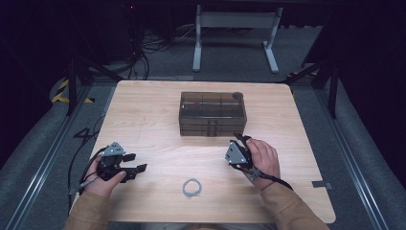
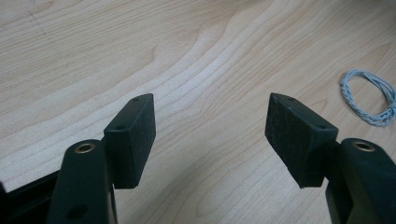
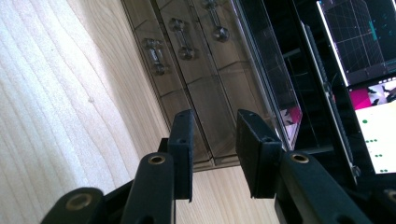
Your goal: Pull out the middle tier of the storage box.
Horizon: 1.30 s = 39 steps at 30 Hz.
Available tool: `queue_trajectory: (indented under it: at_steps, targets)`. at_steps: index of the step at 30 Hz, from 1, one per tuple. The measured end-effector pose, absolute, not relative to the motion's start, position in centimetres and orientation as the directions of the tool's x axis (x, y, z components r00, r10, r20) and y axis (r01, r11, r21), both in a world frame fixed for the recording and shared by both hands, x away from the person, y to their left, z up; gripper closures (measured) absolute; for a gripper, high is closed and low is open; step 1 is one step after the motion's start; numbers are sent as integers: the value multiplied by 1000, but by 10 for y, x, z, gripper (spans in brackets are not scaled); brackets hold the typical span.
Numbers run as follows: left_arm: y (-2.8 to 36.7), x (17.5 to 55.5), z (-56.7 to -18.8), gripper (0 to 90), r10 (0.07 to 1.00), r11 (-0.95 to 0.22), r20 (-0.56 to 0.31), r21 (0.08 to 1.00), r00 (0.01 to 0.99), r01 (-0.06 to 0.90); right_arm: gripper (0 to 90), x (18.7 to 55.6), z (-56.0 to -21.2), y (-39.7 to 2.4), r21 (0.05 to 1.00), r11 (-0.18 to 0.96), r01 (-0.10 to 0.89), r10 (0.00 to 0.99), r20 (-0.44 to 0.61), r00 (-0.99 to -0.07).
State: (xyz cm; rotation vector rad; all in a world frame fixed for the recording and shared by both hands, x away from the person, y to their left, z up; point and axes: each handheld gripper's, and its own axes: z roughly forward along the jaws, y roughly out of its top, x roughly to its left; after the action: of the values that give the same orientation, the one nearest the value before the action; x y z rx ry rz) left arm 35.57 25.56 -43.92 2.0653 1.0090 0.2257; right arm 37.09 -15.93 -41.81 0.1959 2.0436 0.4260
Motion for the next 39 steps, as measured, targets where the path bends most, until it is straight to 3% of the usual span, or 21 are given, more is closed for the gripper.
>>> queue_trajectory:
  at_steps: [39]
  targets:
    - [264, 348, -440, 346, 745, -344, -171, 730, 645, 591, 742, 383, -442, -107, 203, 969, -140, 125, -895, -429]
